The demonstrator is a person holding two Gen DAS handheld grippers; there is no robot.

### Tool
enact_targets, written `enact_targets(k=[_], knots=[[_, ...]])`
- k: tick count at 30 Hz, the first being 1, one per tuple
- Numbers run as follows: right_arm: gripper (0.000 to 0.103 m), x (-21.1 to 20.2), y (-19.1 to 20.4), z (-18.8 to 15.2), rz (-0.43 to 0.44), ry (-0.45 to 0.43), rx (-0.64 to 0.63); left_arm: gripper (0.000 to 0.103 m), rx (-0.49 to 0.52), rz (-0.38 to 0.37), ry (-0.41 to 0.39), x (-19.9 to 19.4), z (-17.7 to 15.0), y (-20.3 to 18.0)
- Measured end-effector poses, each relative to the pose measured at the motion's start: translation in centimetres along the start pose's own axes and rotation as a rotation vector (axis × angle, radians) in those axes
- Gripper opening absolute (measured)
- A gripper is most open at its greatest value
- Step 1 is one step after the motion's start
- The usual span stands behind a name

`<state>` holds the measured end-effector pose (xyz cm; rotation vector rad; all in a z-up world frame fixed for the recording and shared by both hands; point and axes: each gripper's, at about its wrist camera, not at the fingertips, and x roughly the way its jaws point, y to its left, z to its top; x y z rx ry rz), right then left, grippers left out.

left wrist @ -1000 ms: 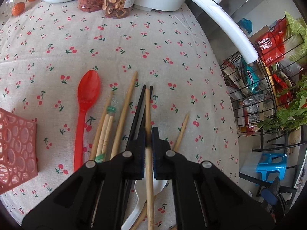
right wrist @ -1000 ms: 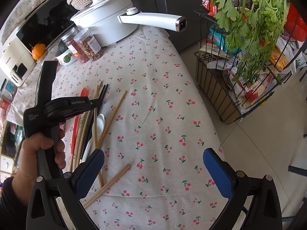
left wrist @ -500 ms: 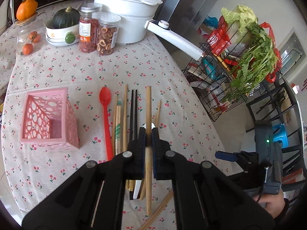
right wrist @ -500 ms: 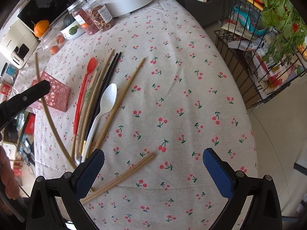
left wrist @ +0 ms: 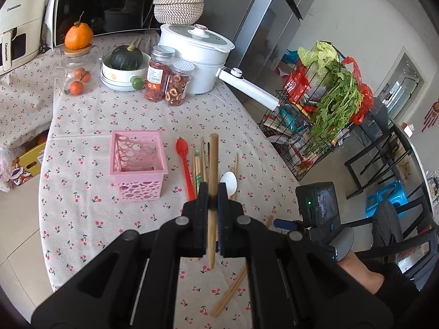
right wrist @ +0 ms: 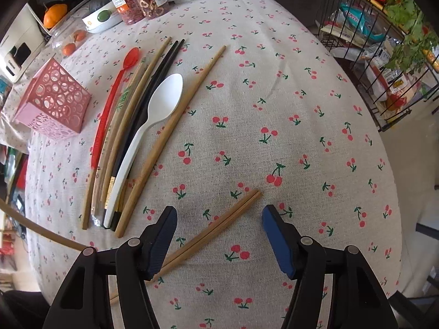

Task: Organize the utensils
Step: 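Lift the wooden chopstick with the left gripper while the right gripper grasps another wooden chopstick, then carry both chopsticks upright over the pink basket and release them inside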

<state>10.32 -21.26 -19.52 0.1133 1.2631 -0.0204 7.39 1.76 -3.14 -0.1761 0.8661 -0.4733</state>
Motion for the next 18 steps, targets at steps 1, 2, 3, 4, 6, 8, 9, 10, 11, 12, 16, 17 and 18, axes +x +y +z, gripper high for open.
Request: enact_targets(k=[1, 2, 3, 4, 6, 8, 9, 10, 11, 12, 16, 17, 18], knots=[[0.060, 0.0, 0.3, 0.0, -0.021, -0.019, -0.006, 0.006, 0.003, 0.007, -0.002, -0.1, -0.2, 0.2], [0.043, 0.1, 0.6, 0.1, -0.016, -0.034, -0.014, 0.006, 0.000, 0.007, 0.000, -0.3, -0.4, 0.3], [0.034, 0.2, 1.0, 0.3, -0.024, -0.050, -0.023, 0.007, -0.004, 0.007, 0.002, -0.3, -0.5, 0.5], [0.031, 0.3, 1.3, 0.5, -0.023, -0.061, -0.027, 0.007, -0.009, 0.009, 0.002, -0.5, -0.8, 0.8], [0.020, 0.4, 1.6, 0.9, -0.011, -0.079, -0.028, 0.007, -0.018, 0.014, 0.000, -0.8, -1.1, 1.3], [0.016, 0.3, 1.5, 1.3, 0.022, -0.085, -0.021, 0.006, -0.025, 0.018, -0.004, -1.1, -1.3, 1.7], [0.011, 0.4, 1.3, 1.7, 0.058, -0.084, -0.007, 0.007, -0.029, 0.021, -0.006, -1.3, -1.4, 1.9], [0.009, 0.5, 1.0, 1.9, 0.092, -0.082, 0.010, 0.006, -0.032, 0.023, -0.008, -1.4, -1.4, 2.1], [0.006, 0.5, 0.8, 2.1, 0.110, -0.084, 0.020, 0.007, -0.035, 0.026, -0.010, -1.6, -1.5, 2.2], [0.005, 0.4, 0.9, 1.9, 0.117, -0.095, 0.028, 0.007, -0.036, 0.026, -0.011, -1.7, -1.6, 2.3], [0.005, -1.7, 1.1, 1.9, 0.149, -0.164, 0.035, 0.007, -0.023, 0.025, -0.026, -2.5, -1.6, 2.2], [0.005, -2.5, 1.1, 1.9, 0.156, -0.191, 0.029, 0.007, -0.016, 0.027, -0.033, -2.8, -1.6, 2.0], [0.005, -3.3, 1.2, 1.8, 0.160, -0.219, 0.024, 0.007, -0.009, 0.029, -0.041, -3.0, -1.6, 1.9]])
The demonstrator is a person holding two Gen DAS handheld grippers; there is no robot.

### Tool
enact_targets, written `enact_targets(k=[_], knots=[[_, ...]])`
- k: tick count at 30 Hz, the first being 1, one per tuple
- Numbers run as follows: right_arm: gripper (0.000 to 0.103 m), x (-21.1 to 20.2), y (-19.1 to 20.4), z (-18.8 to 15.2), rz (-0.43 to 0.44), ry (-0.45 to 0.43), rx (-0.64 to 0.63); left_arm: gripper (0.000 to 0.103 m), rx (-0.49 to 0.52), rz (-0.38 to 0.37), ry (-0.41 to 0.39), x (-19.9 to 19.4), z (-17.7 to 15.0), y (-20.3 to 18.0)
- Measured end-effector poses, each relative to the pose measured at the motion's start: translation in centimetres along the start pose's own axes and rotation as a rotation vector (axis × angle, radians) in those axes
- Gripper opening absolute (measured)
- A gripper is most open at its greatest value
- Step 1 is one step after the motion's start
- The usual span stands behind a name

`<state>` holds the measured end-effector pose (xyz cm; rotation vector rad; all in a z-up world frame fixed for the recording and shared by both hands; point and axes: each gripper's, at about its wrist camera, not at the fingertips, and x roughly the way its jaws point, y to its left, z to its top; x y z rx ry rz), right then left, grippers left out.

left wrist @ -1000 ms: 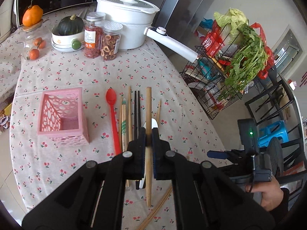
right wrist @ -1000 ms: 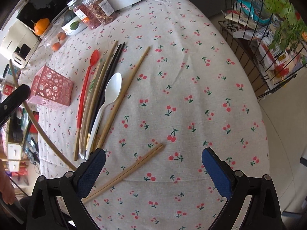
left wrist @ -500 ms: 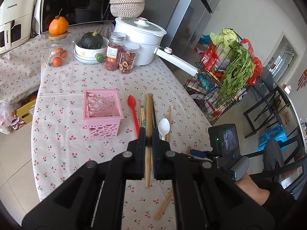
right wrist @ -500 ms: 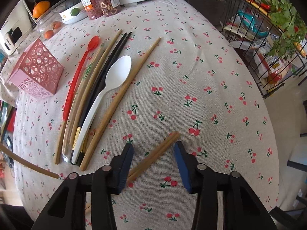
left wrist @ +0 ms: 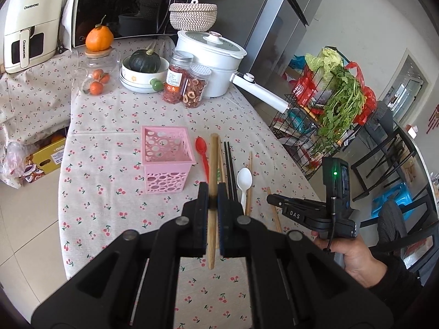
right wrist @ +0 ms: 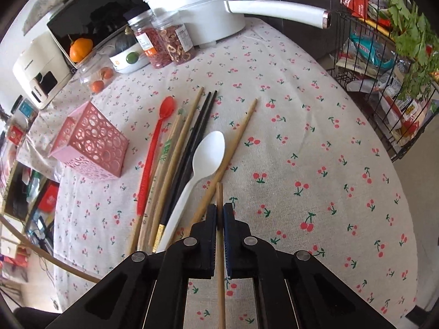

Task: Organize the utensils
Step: 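Carry both chopsticks upright over the pink basket and release them inside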

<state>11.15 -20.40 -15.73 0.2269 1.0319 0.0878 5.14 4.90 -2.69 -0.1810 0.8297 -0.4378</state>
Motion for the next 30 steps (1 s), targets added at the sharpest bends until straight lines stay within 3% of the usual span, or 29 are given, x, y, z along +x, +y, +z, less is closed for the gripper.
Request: enact_targets(k=[11, 16, 24, 30], knots=[[0.005, -10.5, 4.0, -0.9, 0.088, -0.338, -0.130, 0.007, 0.063, 0.022, -0.149, -4.2, 1.5, -1.2], [0.005, -13.8, 5.4, -0.7, 0.137, -0.468, -0.148, 0.007, 0.063, 0.052, -0.287, -6.6, 2.6, -0.9], [0.005, -18.2, 7.7, 2.8, 0.229, -0.651, -0.149, 0.007, 0.066, 0.122, -0.473, -8.1, 5.1, -0.3], [0.005, -19.5, 10.8, 6.1, 0.305, -0.746, -0.160, 0.007, 0.093, 0.171, -0.497, -5.5, 6.7, 0.4]])
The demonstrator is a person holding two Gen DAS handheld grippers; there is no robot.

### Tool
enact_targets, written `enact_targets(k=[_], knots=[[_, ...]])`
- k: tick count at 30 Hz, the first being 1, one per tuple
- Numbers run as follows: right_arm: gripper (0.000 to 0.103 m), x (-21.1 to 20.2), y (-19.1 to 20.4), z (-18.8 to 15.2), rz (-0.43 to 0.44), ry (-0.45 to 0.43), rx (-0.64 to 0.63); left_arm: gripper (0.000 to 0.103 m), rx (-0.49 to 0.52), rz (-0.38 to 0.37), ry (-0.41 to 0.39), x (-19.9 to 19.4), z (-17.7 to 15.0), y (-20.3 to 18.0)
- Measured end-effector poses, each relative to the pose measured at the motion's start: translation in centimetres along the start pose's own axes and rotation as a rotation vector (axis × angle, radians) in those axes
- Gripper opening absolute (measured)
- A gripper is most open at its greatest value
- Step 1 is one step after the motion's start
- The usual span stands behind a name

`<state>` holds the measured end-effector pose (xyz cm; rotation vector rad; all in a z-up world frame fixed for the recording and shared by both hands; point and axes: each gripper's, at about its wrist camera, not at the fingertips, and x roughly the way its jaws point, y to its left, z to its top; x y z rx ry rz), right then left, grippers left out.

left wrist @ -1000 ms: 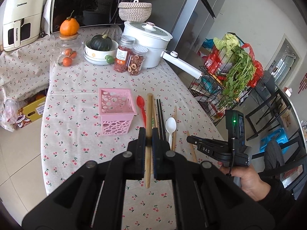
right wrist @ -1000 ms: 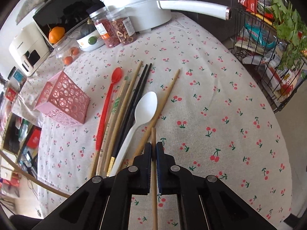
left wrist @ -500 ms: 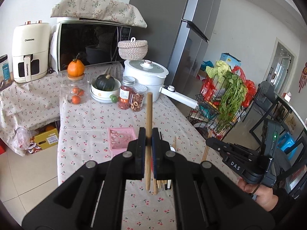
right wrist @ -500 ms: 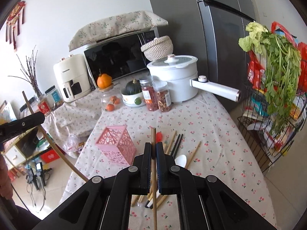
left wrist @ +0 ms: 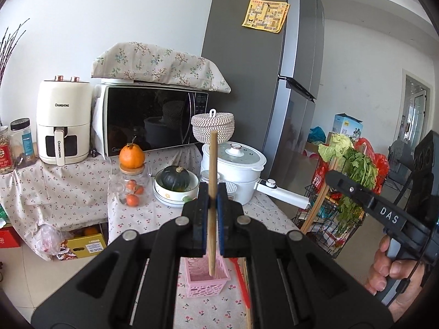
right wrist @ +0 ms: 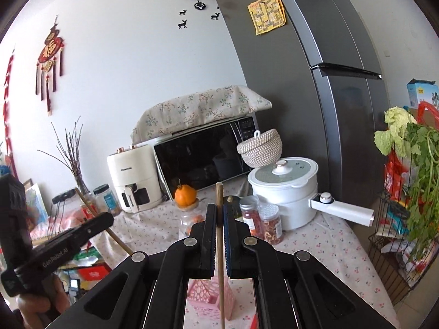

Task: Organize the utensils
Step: 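Carry both chopsticks upright over the pink basket and release them inside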

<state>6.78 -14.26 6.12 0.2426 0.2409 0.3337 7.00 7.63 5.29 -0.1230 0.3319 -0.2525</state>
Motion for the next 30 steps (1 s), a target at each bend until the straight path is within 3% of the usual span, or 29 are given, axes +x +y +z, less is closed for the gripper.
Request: enact_targets(k=[5, 10, 17, 23, 24, 28, 30], knots=[[0.005, 3.5, 1.2, 0.3, 0.048, -0.029, -0.001, 0.007, 0.039, 0.023, 0.040, 3.3, -1.1, 0.3], [0.005, 6.7, 0.4, -0.8, 0.054, -0.031, 0.020, 0.007, 0.028, 0.035, 0.137, 6.4, -2.3, 1.2], [0.005, 11.0, -1.4, -3.3, 0.043, 0.102, 0.064, 0.007, -0.039, 0.021, 0.287, 9.5, -4.1, 2.4], [0.006, 12.8, -2.4, -4.8, 0.040, 0.188, 0.091, 0.007, -0.074, 0.043, 0.313, 10.2, -4.8, 2.9], [0.007, 12.7, -2.5, -4.8, 0.048, 0.190, 0.097, 0.009, -0.080, 0.042, 0.306, 10.0, -4.7, 2.9], [0.010, 11.6, -2.8, -4.0, 0.059, 0.172, 0.113, 0.031, -0.091, 0.041, 0.281, 9.4, -4.0, 2.9], [0.021, 10.7, -3.1, -3.3, 0.060, 0.157, 0.120, 0.041, -0.096, 0.037, 0.270, 9.1, -3.7, 2.9]])
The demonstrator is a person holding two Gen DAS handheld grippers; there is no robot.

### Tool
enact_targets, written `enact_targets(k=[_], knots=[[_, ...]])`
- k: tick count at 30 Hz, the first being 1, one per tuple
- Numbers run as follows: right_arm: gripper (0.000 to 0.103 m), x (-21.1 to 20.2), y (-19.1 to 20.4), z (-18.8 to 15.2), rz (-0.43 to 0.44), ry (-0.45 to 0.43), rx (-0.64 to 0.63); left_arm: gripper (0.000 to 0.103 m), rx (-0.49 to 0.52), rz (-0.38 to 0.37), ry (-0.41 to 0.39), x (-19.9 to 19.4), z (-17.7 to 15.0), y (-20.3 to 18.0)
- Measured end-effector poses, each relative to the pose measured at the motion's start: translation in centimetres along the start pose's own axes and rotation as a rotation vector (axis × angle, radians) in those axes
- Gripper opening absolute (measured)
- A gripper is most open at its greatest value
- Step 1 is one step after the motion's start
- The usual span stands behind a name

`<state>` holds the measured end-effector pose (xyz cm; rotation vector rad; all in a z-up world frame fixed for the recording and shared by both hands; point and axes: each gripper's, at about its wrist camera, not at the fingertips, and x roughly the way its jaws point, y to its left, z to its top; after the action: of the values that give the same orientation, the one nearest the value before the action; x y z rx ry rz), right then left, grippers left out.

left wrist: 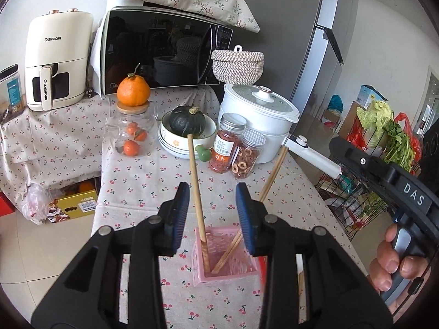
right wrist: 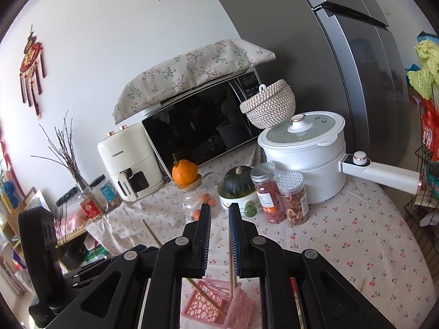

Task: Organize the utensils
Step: 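Carry both chopsticks upright over the pink basket and release them inside, then move the left gripper to the white plastic spoon and grasp it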

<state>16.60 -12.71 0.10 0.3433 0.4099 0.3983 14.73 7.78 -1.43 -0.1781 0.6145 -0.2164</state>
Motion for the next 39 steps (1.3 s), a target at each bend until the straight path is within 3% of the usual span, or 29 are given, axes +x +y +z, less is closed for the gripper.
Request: enact_targets(k=[3, 10, 15, 23, 33, 35, 39], knots=[[0.036, -1.5, -0.6, 0.8, -0.012, -0.019, 0.018, 0.050, -0.006, -0.013, -0.009, -1.0, 0.1, -0.2], [0.050, -4.3, -2.4, 1.4, -0.068, 0.007, 0.026, 0.079, -0.007, -0.017, -0.017, -2.9, -0.4, -0.7], [0.068, -5.3, -4.5, 0.9, -0.134, 0.105, 0.042, 0.089, -0.011, 0.013, 0.073, -2.6, -1.5, -1.3], [0.078, -6.1, -8.0, -1.4, -0.250, 0.302, 0.054, 0.090, -0.011, 0.034, 0.255, -0.9, -4.5, -3.0], [0.082, -6.6, -13.1, -4.3, -0.361, 0.489, 0.072, 0.090, 0.075, -0.077, 0.448, 2.5, -8.4, -8.4], [0.082, -6.8, -14.0, -4.6, -0.376, 0.512, 0.082, 0.089, 0.089, -0.116, 0.492, 3.7, -9.2, -9.8], [0.082, -7.1, -15.9, -4.9, -0.394, 0.536, 0.113, 0.074, 0.130, -0.159, 0.584, 6.8, -10.5, -12.4]])
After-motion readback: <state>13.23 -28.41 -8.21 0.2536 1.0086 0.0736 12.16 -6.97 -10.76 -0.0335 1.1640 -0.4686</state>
